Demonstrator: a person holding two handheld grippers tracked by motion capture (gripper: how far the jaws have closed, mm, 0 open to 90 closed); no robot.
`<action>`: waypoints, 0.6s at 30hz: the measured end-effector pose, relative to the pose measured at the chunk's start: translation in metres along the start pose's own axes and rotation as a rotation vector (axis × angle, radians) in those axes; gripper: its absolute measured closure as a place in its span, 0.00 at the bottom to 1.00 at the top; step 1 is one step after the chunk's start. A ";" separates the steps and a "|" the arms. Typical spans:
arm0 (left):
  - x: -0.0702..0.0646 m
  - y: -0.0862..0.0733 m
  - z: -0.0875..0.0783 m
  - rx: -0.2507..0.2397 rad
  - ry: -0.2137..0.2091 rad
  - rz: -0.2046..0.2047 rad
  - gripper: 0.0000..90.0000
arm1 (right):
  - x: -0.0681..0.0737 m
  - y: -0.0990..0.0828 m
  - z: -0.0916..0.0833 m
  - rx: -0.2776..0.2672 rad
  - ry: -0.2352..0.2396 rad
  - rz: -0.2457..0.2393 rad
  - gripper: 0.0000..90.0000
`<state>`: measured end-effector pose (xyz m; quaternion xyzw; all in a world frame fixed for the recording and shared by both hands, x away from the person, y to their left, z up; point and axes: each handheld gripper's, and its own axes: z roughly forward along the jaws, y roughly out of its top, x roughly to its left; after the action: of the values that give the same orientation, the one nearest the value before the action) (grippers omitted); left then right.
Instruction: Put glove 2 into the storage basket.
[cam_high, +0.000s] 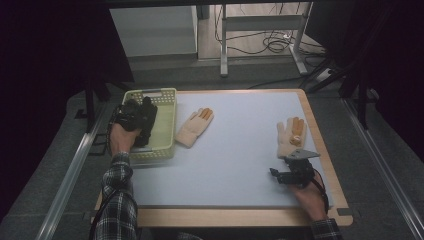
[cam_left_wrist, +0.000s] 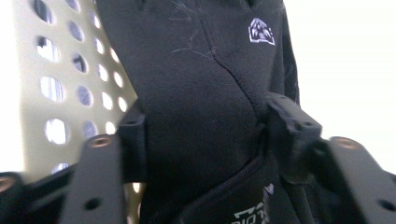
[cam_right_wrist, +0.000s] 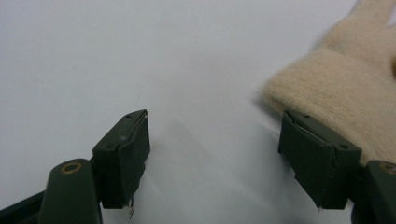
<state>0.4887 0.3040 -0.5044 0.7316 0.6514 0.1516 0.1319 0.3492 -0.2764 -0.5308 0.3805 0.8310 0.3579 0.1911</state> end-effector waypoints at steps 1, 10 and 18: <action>0.001 0.000 0.002 0.019 -0.008 -0.008 0.50 | 0.000 0.000 0.000 0.000 0.000 0.000 0.27; 0.004 0.000 -0.005 0.116 -0.059 -0.046 0.54 | 0.000 0.000 0.000 0.000 0.000 0.000 0.27; 0.007 -0.005 -0.022 -0.034 -0.082 -0.059 0.21 | 0.000 0.000 0.000 0.002 0.000 0.000 0.27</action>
<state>0.4765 0.3117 -0.4860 0.7152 0.6642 0.1286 0.1753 0.3492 -0.2764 -0.5307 0.3806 0.8314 0.3571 0.1910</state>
